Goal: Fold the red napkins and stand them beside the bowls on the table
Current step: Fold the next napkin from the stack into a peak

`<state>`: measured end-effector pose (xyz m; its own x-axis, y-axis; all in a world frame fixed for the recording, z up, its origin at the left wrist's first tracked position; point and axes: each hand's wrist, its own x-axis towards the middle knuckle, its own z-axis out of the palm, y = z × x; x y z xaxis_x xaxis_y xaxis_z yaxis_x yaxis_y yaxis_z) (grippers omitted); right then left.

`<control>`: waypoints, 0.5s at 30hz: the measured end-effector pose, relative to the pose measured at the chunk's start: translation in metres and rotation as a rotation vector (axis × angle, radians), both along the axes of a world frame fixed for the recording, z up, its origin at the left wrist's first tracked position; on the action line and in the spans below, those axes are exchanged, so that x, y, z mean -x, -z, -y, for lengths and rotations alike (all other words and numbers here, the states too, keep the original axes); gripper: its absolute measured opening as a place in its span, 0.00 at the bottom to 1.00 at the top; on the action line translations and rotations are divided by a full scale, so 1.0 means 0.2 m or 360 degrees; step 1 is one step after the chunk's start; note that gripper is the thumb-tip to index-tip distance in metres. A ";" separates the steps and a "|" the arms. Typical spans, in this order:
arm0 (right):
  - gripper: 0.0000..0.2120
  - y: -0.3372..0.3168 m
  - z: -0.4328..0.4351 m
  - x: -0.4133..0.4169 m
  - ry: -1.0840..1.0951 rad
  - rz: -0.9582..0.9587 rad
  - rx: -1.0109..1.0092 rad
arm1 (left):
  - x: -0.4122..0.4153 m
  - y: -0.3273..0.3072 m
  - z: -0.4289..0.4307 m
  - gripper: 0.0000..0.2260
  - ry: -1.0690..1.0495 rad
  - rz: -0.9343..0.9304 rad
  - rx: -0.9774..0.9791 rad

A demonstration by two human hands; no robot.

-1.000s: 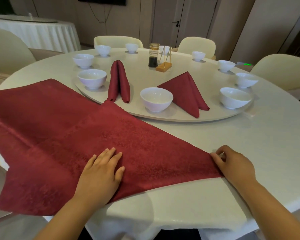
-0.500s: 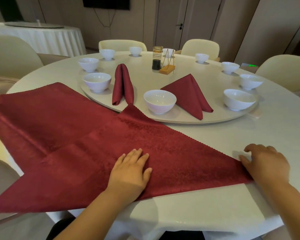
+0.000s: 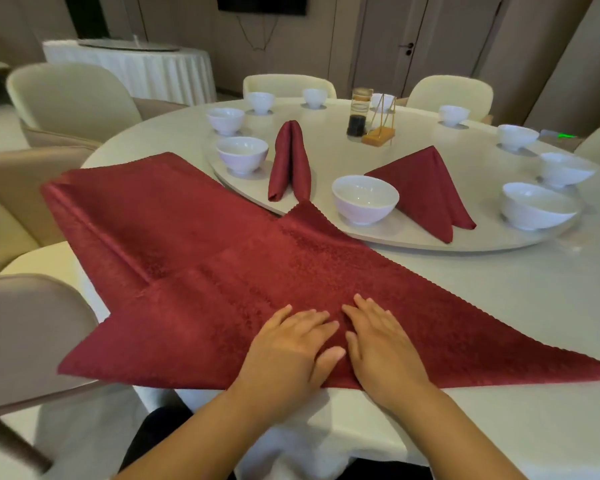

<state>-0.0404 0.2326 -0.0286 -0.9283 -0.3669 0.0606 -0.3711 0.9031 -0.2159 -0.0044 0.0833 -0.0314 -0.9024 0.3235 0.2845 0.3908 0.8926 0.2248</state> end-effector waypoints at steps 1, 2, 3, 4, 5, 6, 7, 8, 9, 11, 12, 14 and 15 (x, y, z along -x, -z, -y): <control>0.43 -0.01 0.01 0.00 0.0003 -0.0002 -0.0003 | -0.04 0.02 0.02 0.30 0.0037 0.0011 0.0092; 0.43 -0.01 0.01 0.00 -0.0003 -0.0013 -0.0008 | -0.07 0.05 0.05 0.31 0.0106 0.0017 0.0163; 0.43 0.00 0.01 -0.01 -0.0008 -0.0017 -0.0028 | -0.10 0.06 0.07 0.32 0.0150 0.0076 0.0228; 0.43 -0.01 0.01 -0.01 -0.0008 -0.0013 -0.0054 | -0.12 0.09 0.11 0.31 0.0187 0.0048 0.0261; 0.44 -0.01 0.01 -0.01 -0.0005 -0.0014 -0.0060 | -0.13 0.10 0.15 0.29 0.0217 0.0041 0.0308; 0.46 0.00 0.01 -0.01 -0.0004 -0.0010 -0.0068 | -0.13 0.12 0.19 0.26 0.0246 -0.0025 0.0353; 0.47 -0.01 0.01 -0.01 -0.0004 -0.0005 -0.0076 | -0.14 0.13 0.24 0.25 0.0270 -0.0066 0.0422; 0.47 -0.01 0.01 -0.01 -0.0003 -0.0005 -0.0082 | -0.13 0.15 0.30 0.24 0.0303 -0.0144 0.0511; 0.46 -0.01 0.01 -0.01 -0.0007 -0.0011 -0.0083 | -0.14 0.15 0.36 0.25 0.0317 -0.0182 0.0597; 0.38 -0.02 0.01 -0.02 -0.0010 -0.0022 -0.0092 | -0.14 0.15 0.46 0.26 0.0292 -0.0275 0.0720; 0.35 -0.03 0.02 -0.02 -0.0013 -0.0021 -0.0108 | -0.14 0.15 0.50 0.26 0.0273 -0.0333 0.0733; 0.34 -0.03 0.02 -0.02 -0.0010 -0.0025 -0.0111 | -0.16 0.14 0.54 0.25 0.0233 -0.0371 0.0711; 0.34 -0.04 0.03 -0.02 -0.0014 -0.0028 -0.0117 | -0.17 0.13 0.56 0.23 0.0217 -0.0379 0.0689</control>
